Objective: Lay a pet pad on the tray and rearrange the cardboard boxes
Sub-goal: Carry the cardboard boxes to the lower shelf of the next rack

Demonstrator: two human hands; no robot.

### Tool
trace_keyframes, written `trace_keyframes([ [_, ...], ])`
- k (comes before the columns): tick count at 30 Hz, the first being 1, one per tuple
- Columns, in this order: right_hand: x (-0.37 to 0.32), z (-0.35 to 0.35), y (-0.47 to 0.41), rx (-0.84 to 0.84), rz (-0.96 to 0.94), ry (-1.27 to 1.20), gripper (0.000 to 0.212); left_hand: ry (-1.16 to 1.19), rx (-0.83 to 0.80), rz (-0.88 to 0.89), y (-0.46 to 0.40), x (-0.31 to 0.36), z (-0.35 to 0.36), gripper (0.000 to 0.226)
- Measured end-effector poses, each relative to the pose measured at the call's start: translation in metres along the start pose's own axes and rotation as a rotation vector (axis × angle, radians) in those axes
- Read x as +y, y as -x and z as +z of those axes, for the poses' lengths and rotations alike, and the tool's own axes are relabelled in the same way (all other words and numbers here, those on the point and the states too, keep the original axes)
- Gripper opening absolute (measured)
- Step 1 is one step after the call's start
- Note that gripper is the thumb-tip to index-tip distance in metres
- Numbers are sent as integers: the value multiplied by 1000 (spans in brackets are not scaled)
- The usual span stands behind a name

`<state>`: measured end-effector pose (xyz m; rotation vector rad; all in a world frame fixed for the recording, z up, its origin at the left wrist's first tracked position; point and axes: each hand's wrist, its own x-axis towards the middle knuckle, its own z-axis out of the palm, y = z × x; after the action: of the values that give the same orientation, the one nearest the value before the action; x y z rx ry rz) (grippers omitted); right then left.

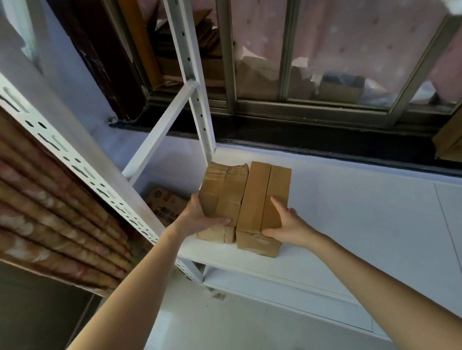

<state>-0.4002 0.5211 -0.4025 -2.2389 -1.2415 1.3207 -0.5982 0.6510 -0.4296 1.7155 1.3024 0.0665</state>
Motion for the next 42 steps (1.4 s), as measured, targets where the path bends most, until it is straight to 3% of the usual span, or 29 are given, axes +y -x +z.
trace_keyframes([
  [4, -3, -1, 1, 23, -5, 67, 93, -346, 52, -1, -2, 2, -1, 132],
  [8, -4, -2, 8, 70, -47, 143, 92, -590, 154, 158, 7, 14, 1, 127],
  [14, -3, -23, 31, 156, -118, 165, 91, -639, 156, 213, 17, 52, -1, 117],
  [24, 38, -89, 99, 377, -168, 156, 90, -691, 214, 459, 52, 151, 39, 104],
  [31, 105, -158, 171, 489, -185, 146, 91, -651, 212, 595, 88, 242, 116, 104],
  [42, 281, -266, 310, 632, -101, 146, 90, -654, 111, 769, 159, 383, 292, 105],
])
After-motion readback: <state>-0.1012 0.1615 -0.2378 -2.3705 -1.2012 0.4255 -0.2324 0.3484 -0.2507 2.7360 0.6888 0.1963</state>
